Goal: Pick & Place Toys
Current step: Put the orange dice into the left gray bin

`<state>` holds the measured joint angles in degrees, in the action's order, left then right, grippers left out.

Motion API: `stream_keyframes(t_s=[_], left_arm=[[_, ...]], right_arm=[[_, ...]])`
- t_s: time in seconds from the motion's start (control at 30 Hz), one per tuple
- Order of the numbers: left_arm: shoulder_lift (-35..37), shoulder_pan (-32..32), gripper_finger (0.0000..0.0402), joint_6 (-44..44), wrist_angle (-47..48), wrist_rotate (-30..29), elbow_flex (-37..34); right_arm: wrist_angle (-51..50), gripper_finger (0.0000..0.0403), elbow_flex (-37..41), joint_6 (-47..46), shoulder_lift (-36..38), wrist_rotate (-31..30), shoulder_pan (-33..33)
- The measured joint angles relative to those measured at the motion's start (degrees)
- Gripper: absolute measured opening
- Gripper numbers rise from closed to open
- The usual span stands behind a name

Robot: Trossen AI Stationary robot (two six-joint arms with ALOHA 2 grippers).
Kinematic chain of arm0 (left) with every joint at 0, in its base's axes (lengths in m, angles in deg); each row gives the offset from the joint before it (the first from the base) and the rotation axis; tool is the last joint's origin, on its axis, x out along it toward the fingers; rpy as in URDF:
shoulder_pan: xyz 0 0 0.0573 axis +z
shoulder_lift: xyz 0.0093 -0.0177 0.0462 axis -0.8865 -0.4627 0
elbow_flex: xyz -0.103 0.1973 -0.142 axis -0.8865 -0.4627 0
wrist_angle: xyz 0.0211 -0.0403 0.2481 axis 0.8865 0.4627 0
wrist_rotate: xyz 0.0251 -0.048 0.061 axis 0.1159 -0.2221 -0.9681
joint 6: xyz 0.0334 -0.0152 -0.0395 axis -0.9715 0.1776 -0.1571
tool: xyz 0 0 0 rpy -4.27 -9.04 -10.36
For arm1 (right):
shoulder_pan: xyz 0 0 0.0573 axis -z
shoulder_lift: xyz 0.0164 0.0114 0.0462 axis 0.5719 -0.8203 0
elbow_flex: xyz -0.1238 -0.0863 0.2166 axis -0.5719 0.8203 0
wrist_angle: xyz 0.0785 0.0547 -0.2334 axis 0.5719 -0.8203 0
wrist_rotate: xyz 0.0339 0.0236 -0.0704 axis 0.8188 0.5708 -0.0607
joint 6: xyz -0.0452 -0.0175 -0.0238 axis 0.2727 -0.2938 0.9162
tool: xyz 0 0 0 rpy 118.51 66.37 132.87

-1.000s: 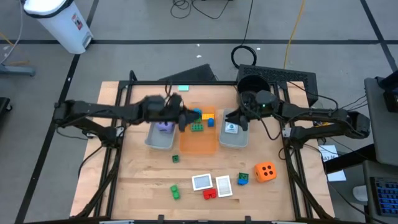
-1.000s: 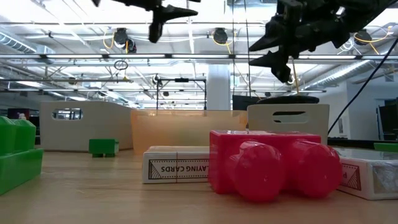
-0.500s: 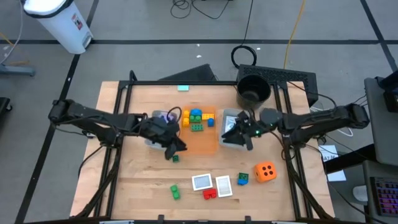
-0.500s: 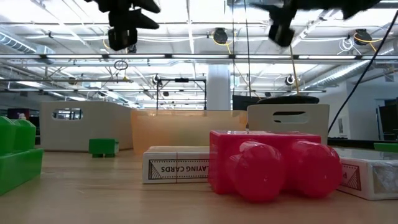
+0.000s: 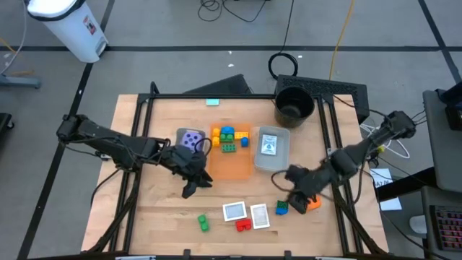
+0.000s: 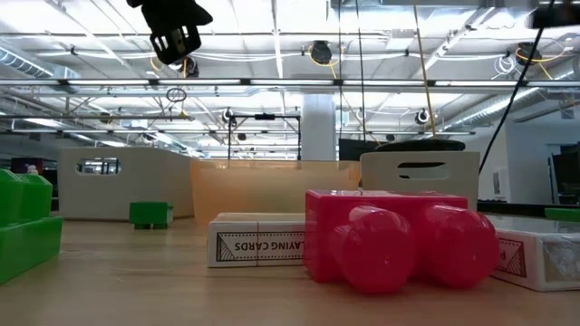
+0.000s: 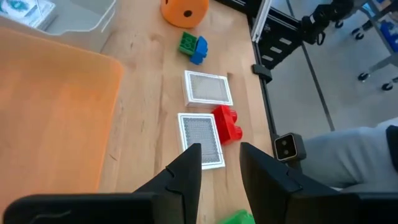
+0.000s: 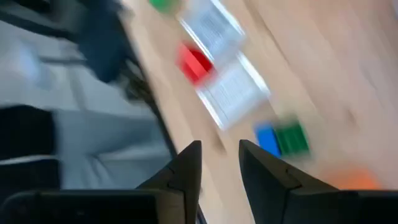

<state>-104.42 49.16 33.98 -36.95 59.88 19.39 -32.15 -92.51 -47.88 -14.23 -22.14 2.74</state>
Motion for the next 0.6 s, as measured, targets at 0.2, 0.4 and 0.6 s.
stream_keyframes(t_s=[0.2,0.4,0.6], left_arm=[[0.0,-0.4,0.0113,-0.3,0.0,-0.1,0.0],[0.0,-1.0,0.0113,-1.1,0.0,-1.3,0.0],[0.0,-1.0,0.0113,-1.0,-0.1,-2.0,0.0]], right_arm=[[-12.5,0.0089,2.5,-20.6,-2.5,0.2,-7.1],[-16.1,0.0094,6.2,-35.5,-2.2,-3.0,-11.5],[-15.9,0.0112,8.5,-41.1,-1.3,-2.9,-13.8]])
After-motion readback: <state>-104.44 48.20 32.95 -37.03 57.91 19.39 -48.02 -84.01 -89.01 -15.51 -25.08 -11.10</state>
